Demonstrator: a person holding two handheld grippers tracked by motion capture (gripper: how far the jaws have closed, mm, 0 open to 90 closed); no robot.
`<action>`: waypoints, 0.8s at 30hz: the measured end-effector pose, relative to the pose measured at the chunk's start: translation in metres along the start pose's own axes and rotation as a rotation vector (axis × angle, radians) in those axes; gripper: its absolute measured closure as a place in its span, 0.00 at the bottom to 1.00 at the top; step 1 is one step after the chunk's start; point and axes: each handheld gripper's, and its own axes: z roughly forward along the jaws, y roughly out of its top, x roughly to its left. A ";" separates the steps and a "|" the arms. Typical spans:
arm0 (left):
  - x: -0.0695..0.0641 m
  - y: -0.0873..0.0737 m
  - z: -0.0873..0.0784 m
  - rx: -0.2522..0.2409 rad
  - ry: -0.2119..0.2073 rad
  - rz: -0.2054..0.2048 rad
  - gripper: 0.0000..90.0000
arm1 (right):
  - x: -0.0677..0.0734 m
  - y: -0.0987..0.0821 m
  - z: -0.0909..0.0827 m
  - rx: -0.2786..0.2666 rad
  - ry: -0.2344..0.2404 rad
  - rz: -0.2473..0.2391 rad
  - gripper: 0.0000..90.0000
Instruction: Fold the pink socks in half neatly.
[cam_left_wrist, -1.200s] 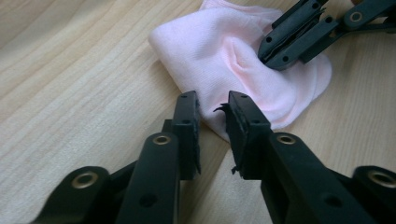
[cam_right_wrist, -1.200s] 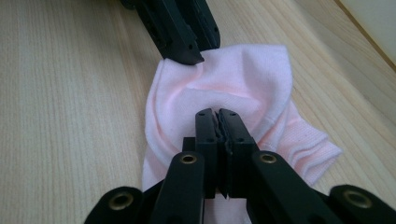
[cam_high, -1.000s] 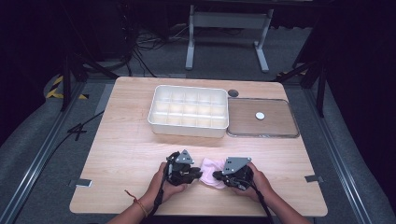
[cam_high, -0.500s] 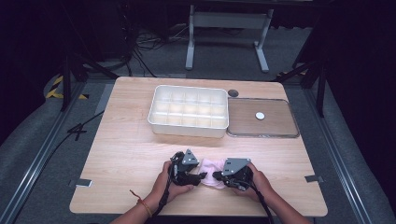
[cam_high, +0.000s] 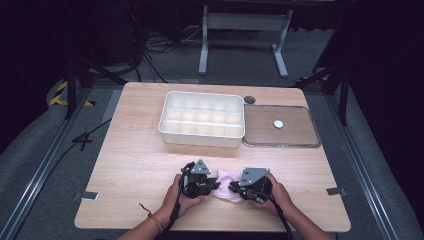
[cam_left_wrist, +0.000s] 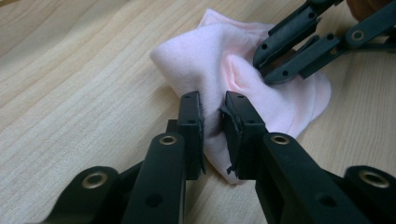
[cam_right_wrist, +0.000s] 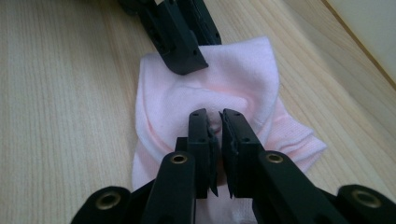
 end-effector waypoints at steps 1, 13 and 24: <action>0.000 0.000 -0.001 0.001 0.001 0.011 0.87 | 0.000 0.000 0.001 0.000 -0.005 -0.004 0.92; -0.009 0.008 -0.011 -0.081 -0.027 0.062 0.92 | 0.001 0.003 0.007 -0.018 -0.001 -0.004 0.93; -0.008 0.008 -0.013 -0.074 -0.012 0.067 0.92 | -0.001 0.009 0.011 -0.036 -0.001 0.003 0.86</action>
